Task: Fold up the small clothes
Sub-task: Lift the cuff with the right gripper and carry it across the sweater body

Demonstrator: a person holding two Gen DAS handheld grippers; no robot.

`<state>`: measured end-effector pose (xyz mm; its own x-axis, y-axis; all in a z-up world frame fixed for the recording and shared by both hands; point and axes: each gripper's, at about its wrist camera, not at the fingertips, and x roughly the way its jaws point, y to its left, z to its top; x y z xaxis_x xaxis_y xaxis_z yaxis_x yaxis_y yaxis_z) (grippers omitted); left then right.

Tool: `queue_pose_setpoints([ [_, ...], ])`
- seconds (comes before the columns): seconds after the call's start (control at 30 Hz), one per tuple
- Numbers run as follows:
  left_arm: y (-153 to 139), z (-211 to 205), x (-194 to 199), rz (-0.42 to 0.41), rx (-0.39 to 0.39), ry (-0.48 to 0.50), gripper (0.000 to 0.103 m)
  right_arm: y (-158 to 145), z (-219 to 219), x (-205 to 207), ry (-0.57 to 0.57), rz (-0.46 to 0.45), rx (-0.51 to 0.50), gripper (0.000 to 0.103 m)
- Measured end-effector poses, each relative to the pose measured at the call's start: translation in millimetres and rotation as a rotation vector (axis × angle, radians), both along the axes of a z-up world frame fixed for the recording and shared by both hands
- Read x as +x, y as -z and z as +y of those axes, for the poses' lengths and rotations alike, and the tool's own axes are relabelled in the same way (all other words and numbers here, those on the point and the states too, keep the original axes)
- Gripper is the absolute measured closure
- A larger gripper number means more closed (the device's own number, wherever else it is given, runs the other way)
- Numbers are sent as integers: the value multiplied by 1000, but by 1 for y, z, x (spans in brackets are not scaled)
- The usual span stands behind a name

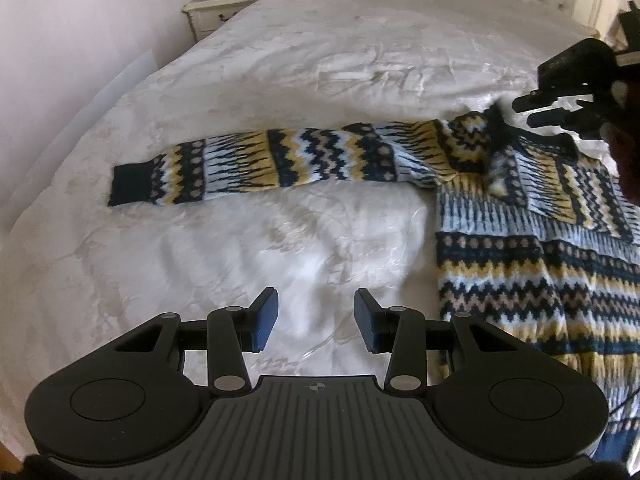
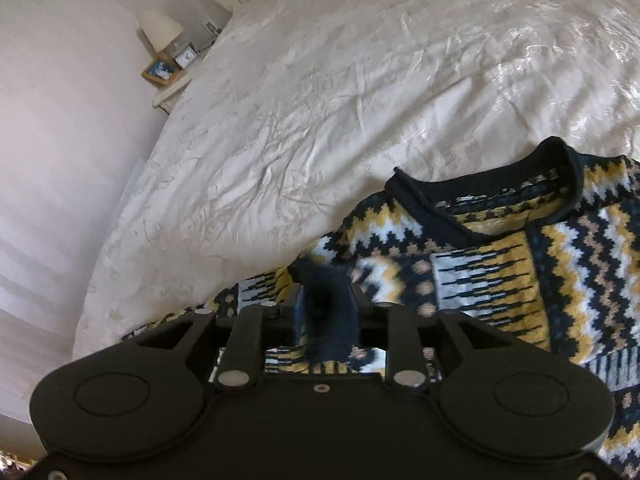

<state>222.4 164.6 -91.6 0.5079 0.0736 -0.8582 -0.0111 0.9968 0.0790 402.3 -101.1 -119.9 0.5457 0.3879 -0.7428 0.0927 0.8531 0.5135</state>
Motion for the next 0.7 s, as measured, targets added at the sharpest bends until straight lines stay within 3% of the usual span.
queue_pose_setpoints([
  [0.23, 7, -31, 16, 12, -8, 85, 62, 6, -63, -14, 117, 35, -54, 63],
  [0.47, 10, -58, 26, 25, -8, 156, 62, 47, -124, -14, 238, 141, -153, 63],
  [0.7, 22, -67, 32, 76, 17, 158, 62, 97, -170, -8, 311, 270, -252, 67],
])
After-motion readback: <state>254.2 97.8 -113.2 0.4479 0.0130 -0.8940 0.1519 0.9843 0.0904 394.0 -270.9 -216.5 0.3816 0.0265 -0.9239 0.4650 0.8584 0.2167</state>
